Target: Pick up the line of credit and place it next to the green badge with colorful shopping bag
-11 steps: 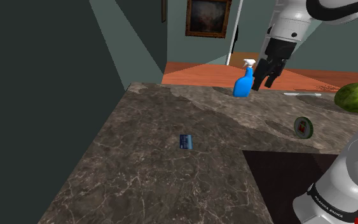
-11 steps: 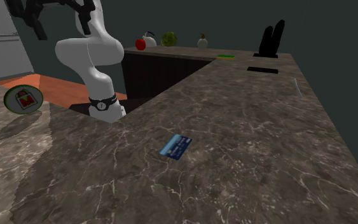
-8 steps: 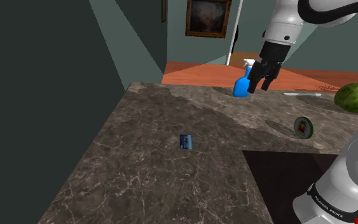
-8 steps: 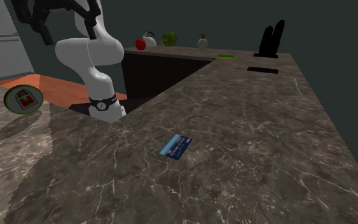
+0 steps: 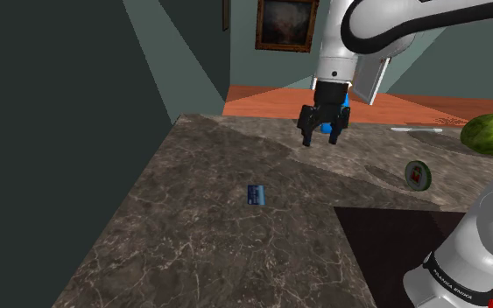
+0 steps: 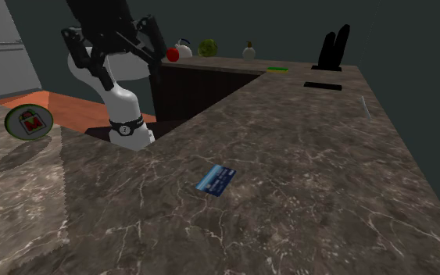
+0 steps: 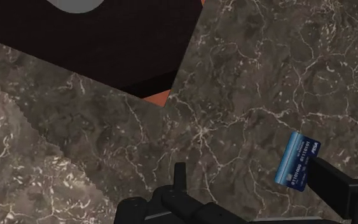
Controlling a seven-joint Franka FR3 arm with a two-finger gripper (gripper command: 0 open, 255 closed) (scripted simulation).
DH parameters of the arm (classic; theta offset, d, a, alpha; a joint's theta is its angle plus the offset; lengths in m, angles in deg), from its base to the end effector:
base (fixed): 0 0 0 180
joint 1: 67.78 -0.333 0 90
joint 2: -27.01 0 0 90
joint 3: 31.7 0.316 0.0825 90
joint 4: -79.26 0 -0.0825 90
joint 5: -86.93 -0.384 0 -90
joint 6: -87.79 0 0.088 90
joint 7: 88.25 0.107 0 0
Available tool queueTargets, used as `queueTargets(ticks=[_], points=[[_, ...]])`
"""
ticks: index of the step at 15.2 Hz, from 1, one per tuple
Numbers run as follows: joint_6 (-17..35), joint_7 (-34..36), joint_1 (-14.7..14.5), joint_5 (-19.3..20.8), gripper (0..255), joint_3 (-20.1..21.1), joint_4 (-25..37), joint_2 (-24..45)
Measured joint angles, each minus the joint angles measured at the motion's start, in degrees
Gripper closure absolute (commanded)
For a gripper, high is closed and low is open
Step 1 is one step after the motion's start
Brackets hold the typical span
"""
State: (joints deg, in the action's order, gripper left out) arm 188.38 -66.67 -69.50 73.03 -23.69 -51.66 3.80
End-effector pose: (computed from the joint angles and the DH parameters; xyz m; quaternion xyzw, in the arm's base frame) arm 0.4076 0.0962 0.5002 -0.9841 0.1394 0.0841 0.0703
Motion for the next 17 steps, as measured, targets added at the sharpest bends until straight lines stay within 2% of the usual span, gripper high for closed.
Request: queueTargets(ticks=[8, 14, 17], points=[[2.0, 14.1, -1.3, -6.1, 0, 4.0, 9.1, 18.6], [3.0, 22.9, -2.5, -10.2, 0, 5.1, 18.2, 33.7], [4.0, 25.2, -3.2, -11.5, 0, 5.5, 20.0, 37.4]])
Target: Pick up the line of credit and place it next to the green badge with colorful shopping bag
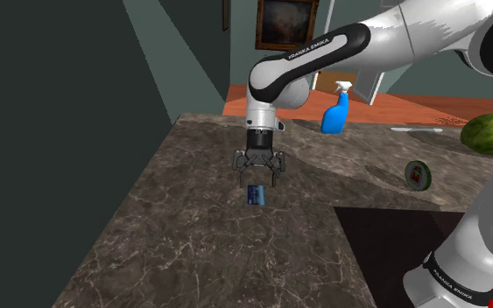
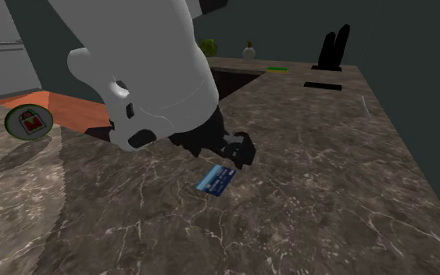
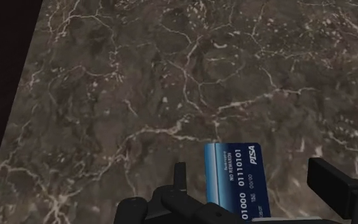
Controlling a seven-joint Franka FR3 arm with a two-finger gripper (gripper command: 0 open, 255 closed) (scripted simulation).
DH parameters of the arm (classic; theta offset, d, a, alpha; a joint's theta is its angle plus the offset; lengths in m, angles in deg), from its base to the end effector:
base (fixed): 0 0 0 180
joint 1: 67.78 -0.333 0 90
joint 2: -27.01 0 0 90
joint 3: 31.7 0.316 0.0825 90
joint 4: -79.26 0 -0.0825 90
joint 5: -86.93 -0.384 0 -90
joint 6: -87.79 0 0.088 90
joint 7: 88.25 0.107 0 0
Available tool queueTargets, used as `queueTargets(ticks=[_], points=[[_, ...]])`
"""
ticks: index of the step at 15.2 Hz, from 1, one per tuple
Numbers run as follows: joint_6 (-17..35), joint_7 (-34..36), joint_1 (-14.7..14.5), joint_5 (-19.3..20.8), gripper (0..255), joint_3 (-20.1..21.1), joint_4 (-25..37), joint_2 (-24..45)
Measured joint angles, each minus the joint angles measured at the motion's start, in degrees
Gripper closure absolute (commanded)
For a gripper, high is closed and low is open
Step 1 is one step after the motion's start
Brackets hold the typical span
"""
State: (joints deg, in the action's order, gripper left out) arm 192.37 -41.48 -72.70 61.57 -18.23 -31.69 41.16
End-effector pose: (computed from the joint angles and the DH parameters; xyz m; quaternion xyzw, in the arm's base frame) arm 0.5299 0.2080 0.3470 -0.9030 0.3211 0.2677 0.0988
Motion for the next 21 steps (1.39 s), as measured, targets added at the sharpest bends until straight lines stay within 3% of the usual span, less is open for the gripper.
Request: queueTargets(ticks=[6, 12, 13, 21], points=[[4.0, -0.2, -0.9, -1.0, 0, 0.6, -3.1, 0.8], [4.6, -0.2, -1.1, -1.1, 0, 0.8, -3.5, 0.9], [4.6, -0.2, -1.1, -1.1, 255, 0.8, -3.5, 0.9], [4.6, -0.2, -1.1, -1.2, 255, 0.8, -3.5, 0.9]])
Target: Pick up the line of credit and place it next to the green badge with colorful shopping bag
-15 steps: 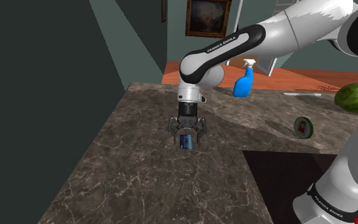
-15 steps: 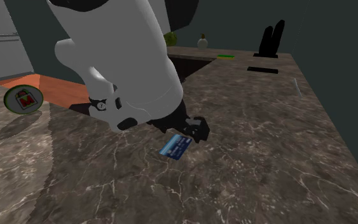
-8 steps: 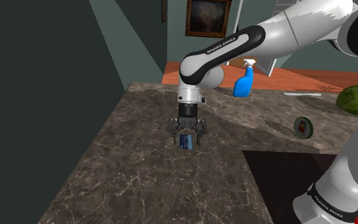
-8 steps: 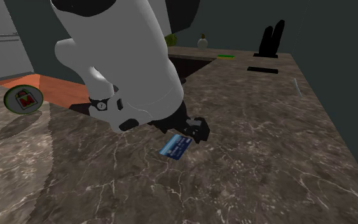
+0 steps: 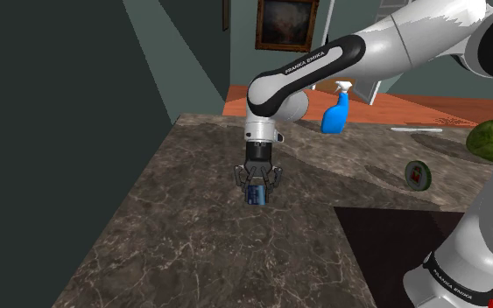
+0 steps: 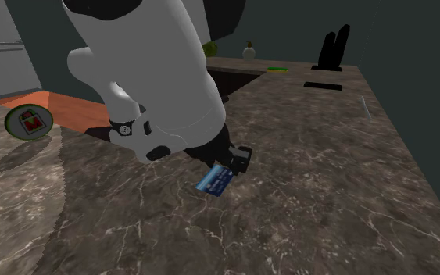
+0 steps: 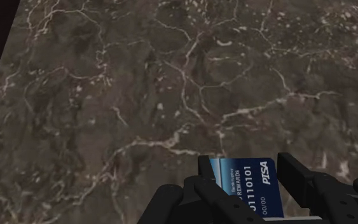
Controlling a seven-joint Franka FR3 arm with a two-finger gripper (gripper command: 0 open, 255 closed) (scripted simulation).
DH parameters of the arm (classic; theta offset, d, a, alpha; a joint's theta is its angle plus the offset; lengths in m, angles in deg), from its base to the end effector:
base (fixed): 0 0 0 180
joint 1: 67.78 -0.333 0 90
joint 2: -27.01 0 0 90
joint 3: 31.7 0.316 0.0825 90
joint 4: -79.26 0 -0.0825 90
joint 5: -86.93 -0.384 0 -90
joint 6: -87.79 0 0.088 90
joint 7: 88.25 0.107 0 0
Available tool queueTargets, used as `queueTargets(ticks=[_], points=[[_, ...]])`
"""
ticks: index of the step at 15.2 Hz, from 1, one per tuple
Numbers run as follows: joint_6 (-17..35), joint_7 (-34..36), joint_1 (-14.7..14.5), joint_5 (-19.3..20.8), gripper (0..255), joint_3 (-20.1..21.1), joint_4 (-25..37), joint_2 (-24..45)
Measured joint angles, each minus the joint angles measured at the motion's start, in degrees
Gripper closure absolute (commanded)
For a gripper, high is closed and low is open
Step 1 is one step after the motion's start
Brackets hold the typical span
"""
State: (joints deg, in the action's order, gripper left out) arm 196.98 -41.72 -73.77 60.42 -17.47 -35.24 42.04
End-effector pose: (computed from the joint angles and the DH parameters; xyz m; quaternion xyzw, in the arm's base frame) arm 0.5164 0.2208 0.3174 -0.9014 0.3238 0.2699 0.0994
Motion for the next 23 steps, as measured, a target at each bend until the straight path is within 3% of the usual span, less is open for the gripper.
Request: queueTargets(ticks=[23], points=[[-12.6, 4.8, 0.9, 0.1, 255, -0.1, 6.9, -6.6]])
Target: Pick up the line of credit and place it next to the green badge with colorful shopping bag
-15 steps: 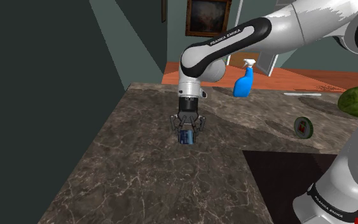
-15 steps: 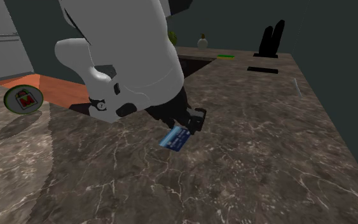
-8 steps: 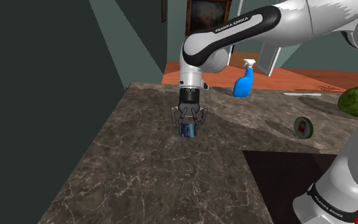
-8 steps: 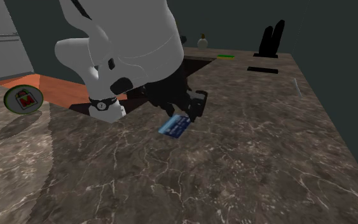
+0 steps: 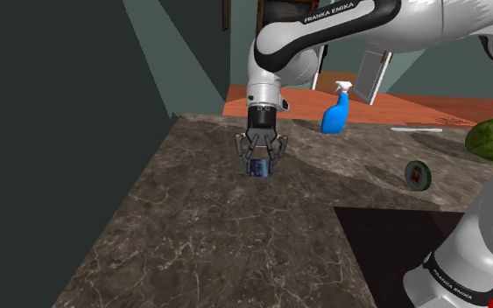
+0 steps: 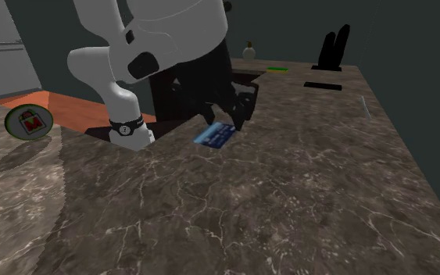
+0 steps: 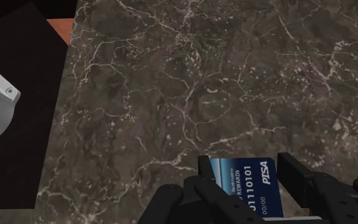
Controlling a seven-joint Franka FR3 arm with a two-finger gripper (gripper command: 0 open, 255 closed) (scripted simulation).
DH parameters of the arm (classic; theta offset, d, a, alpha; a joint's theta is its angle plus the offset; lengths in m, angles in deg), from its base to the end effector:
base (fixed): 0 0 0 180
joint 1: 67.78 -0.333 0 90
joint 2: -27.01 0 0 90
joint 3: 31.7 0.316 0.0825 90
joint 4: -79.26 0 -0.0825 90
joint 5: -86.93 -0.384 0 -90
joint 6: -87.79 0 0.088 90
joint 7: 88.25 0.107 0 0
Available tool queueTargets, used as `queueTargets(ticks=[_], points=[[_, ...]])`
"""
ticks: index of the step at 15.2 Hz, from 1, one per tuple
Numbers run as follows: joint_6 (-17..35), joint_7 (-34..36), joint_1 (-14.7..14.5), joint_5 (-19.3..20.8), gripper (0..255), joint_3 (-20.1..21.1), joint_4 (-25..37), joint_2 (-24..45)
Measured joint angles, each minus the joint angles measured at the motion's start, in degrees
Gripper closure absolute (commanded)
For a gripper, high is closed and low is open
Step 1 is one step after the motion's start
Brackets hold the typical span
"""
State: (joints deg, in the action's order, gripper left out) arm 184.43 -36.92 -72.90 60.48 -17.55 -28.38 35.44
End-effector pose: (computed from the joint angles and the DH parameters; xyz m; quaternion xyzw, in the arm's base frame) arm 0.5166 0.2211 0.4216 -0.9014 0.3237 0.2700 0.0993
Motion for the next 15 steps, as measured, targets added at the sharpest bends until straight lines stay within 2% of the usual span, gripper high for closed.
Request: queueTargets(ticks=[11, 15], points=[[-7.2, 2.8, 0.5, -0.1, 255, -0.2, 5.9, -1.9], [-8.4, -0.4, 2.3, -0.2, 255, -1.6, 0.4, -7.1]])
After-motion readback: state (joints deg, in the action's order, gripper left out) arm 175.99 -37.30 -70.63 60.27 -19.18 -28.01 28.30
